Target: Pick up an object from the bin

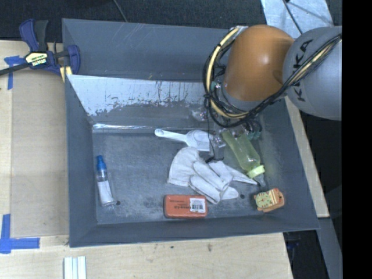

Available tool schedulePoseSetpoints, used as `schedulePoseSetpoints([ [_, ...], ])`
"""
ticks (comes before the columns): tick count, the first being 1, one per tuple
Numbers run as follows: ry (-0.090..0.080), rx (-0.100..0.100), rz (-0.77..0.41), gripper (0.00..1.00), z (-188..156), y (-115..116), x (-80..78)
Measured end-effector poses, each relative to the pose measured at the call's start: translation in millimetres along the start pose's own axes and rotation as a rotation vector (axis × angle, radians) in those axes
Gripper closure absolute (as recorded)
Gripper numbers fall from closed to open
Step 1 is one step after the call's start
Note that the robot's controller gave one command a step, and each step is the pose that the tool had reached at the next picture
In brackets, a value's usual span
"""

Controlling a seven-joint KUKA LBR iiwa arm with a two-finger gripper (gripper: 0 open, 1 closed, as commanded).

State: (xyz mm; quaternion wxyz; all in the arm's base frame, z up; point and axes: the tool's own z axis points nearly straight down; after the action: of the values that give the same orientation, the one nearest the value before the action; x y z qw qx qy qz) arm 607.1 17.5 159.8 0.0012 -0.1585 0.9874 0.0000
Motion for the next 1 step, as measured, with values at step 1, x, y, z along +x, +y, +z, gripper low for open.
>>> schedulePoseSetpoints([
  [1, -0.004, 0.001, -0.146, 0.0, 16.7, 6.1, -15.1],
])
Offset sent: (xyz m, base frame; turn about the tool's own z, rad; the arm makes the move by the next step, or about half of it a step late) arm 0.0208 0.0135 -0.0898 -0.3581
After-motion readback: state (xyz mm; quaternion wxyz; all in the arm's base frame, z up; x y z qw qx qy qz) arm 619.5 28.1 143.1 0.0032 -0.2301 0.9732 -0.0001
